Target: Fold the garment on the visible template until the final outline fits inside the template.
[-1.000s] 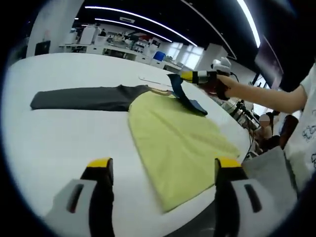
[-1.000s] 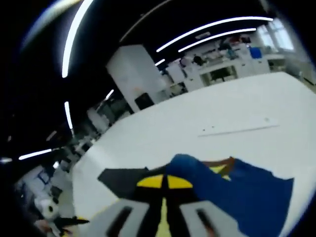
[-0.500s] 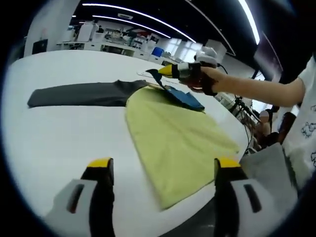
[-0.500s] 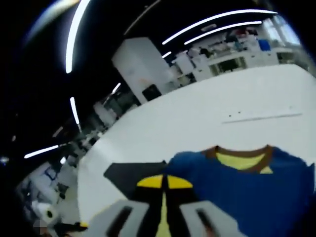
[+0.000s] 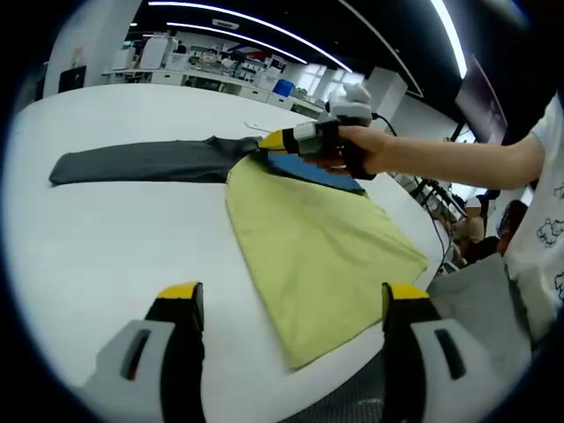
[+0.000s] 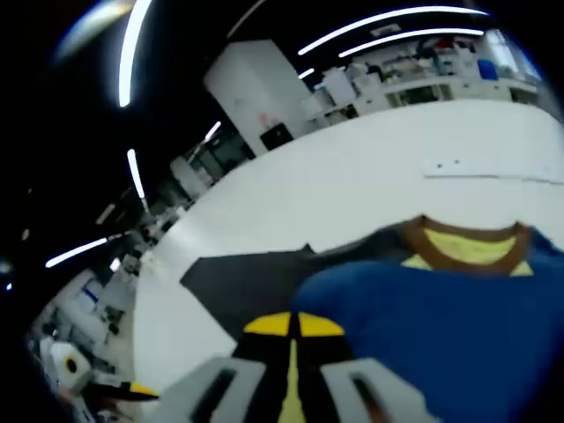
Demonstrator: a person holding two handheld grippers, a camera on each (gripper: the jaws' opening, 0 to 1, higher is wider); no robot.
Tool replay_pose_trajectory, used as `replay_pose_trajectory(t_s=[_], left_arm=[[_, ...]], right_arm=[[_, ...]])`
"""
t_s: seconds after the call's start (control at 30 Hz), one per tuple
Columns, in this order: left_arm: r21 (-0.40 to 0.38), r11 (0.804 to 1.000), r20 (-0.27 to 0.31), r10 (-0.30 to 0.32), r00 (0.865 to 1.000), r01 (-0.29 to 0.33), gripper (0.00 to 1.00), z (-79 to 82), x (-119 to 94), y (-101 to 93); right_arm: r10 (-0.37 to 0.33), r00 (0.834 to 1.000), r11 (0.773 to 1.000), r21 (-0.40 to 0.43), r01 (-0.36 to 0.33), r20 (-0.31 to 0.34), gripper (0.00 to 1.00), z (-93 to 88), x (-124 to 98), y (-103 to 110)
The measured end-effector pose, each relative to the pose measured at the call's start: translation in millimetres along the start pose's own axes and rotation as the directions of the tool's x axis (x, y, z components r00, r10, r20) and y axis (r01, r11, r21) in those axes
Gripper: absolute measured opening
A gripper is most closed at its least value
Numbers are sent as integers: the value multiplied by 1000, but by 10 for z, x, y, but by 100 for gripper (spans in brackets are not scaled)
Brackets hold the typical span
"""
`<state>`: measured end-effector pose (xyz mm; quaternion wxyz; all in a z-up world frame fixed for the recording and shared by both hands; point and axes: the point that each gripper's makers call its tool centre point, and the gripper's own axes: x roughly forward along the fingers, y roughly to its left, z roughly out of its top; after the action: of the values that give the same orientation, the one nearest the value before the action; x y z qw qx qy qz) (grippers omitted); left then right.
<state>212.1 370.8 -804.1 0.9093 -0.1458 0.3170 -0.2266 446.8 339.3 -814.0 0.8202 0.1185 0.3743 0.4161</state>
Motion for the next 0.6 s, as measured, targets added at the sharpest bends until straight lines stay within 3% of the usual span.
replay_pose_trajectory(t_s=[0.23, 0.33, 0.6], left_arm=[[-8, 1000, 1, 4, 1000, -4, 80, -2, -2, 22], [-7, 1000, -2, 4, 1000, -4, 80, -10, -3, 36], [-9, 1000, -1, 0, 1000, 0, 80, -8, -2, 28]], right_arm=[[5, 1000, 1000, 6, -5, -12, 0, -16, -29, 36], [9, 1000, 996, -88, -8, 4, 0, 22, -29, 34], [24, 999, 972, -234, -15, 37, 56, 2, -112, 58]])
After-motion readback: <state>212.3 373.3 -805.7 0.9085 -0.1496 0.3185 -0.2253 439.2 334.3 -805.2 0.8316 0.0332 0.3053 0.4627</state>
